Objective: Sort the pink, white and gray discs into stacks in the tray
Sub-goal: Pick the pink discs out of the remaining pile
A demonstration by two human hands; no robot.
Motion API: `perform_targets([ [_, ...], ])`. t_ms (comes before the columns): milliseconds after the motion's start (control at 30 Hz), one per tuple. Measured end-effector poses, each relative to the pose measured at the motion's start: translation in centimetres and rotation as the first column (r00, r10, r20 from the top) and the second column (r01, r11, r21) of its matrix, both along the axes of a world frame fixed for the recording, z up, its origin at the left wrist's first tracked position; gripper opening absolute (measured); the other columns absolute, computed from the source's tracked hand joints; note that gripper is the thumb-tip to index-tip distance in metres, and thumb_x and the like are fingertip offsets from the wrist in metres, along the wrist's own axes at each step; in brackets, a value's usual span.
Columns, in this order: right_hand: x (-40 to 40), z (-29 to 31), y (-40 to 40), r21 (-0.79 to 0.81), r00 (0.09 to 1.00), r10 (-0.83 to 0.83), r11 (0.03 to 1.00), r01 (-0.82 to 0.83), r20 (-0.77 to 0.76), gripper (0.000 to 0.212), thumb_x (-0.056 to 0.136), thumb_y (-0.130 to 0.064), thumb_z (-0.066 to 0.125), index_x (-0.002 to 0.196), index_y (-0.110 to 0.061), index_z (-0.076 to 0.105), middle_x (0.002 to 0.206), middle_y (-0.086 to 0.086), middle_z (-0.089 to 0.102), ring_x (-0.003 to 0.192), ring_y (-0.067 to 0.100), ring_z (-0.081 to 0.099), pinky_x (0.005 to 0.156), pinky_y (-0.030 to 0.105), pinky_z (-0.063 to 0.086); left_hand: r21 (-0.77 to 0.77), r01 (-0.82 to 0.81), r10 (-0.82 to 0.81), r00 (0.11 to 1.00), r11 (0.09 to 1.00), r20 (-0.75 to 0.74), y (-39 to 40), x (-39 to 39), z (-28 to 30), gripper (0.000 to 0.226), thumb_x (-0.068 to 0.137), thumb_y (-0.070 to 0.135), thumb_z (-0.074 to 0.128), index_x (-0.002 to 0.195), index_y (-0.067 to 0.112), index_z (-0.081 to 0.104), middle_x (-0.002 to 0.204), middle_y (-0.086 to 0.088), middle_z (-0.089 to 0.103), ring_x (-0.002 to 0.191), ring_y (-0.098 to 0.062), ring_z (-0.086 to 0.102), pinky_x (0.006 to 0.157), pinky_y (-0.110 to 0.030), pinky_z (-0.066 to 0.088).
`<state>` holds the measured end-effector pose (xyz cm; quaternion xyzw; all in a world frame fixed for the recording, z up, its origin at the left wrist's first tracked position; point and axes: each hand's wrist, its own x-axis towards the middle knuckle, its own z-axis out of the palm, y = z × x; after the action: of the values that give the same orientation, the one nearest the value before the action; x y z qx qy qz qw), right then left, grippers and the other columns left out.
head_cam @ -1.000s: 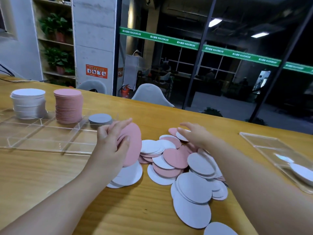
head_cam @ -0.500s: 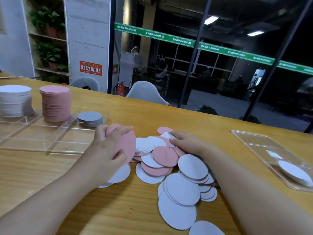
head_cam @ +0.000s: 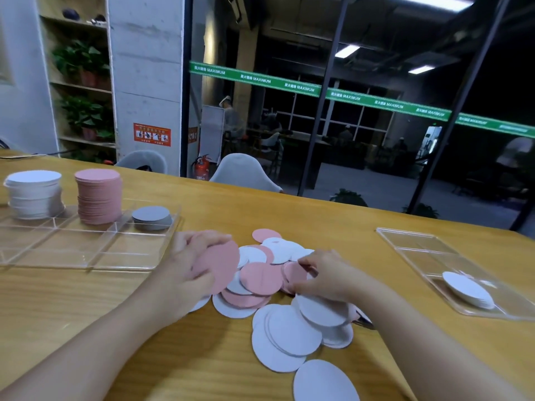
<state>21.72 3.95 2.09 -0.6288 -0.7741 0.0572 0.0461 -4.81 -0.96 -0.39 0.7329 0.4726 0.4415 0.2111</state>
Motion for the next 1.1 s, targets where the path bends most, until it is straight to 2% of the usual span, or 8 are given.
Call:
perform_targets([
  [133,0.2,0.7,-1.2,-0.033,0.998,0.007,0.999,-0.009,-0.065,0.052,0.072,-0.053,0.065,0.112,-0.02,0.059,0.107,-0.001,0.057,0.105,0.02,0.043,0.084,0.033,0.044,-0.084,0.066,-0.067,0.998,0.994,-0.011,-1.5,2.3,0.3,0.054,0.078,0.011,0.049,0.105,0.057,0.048,0.114,0.025,0.031,0.097,0.013,0.041,0.069,0.0,0.037],
  [267,0.2,0.4,-1.6,0.033,0.985,0.005,0.999,0.001,-0.172,0.07,0.072,-0.043,0.069,0.134,-0.022,0.045,0.127,-0.004,0.051,0.119,0.013,0.04,0.088,0.024,0.04,-0.162,-0.012,0.013,1.0,0.987,0.003,-2.3,4.2,1.1,0.056,0.083,0.005,0.044,0.1,0.059,0.044,0.109,0.023,0.028,0.088,-0.004,0.051,0.062,-0.016,0.046],
  [367,0.0,0.1,-2.0,0.106,0.947,0.028,0.994,0.006,-0.321,0.075,0.069,-0.044,0.073,0.134,-0.025,0.043,0.127,-0.007,0.051,0.11,0.005,0.042,0.083,0.018,0.034,-0.186,-0.07,0.072,0.997,0.98,0.003,-2.8,4.8,1.1,0.054,0.083,0.006,0.043,0.101,0.057,0.042,0.111,0.013,0.026,0.083,-0.007,0.053,0.057,-0.017,0.047],
  [500,-0.5,-0.2,-2.7,0.186,0.906,0.095,0.982,-0.018,-0.412,0.071,0.072,-0.041,0.075,0.134,-0.027,0.043,0.13,-0.011,0.05,0.111,0.005,0.046,0.084,0.017,0.033,-0.154,-0.1,0.1,0.995,0.983,-0.008,-3.3,4.4,0.3,0.054,0.086,0.008,0.044,0.109,0.057,0.036,0.119,0.01,0.022,0.091,-0.001,0.048,0.073,-0.025,0.048],
  [733,-1.6,-0.6,-4.2,0.415,0.789,0.292,0.908,-0.052,-0.54,0.059,0.073,-0.037,0.076,0.123,-0.038,0.044,0.122,-0.024,0.049,0.109,-0.007,0.045,0.084,0.01,0.035,-0.176,0.004,0.006,0.999,0.984,0.053,-3.4,3.5,0.2,0.063,0.088,0.002,0.042,0.108,0.061,0.038,0.12,0.013,0.025,0.093,0.016,0.04,0.063,-0.003,0.04],
  [900,-3.7,-1.3,-5.5,0.411,0.783,0.449,0.87,-0.272,-0.43,0.076,0.068,-0.042,0.078,0.132,-0.03,0.04,0.127,-0.019,0.044,0.113,-0.003,0.043,0.092,0.018,0.04,-0.192,0.022,-0.002,0.995,0.981,0.102,-3.2,3.3,0.2,0.048,0.096,0.007,0.038,0.11,0.053,0.042,0.123,0.006,0.026,0.115,-0.004,0.036,0.067,0.004,0.033],
  [1000,-4.7,-2.4,-5.3,0.444,0.837,0.477,0.833,-0.332,-0.27,0.082,0.069,-0.044,0.076,0.137,-0.022,0.036,0.13,-0.008,0.043,0.114,0.003,0.039,0.094,0.02,0.037,-0.187,0.045,-0.025,0.994,0.981,0.108,-3.2,3.3,-0.1,0.032,0.1,0.022,0.036,0.112,0.051,0.042,0.126,0.006,0.025,0.118,0.005,0.033,0.092,-0.008,0.022],
  [1100,-5.2,-2.8,-5.3,0.441,0.847,0.463,0.838,-0.322,-0.261,0.075,0.074,-0.039,0.073,0.136,-0.018,0.038,0.131,-0.004,0.042,0.119,0.007,0.038,0.098,0.024,0.037,-0.171,0.045,-0.039,0.999,0.984,0.034,-3.1,3.4,-0.5,0.029,0.096,0.032,0.044,0.109,0.057,0.038,0.128,0.009,0.022,0.113,0.017,0.027,0.096,-0.013,0.02],
])
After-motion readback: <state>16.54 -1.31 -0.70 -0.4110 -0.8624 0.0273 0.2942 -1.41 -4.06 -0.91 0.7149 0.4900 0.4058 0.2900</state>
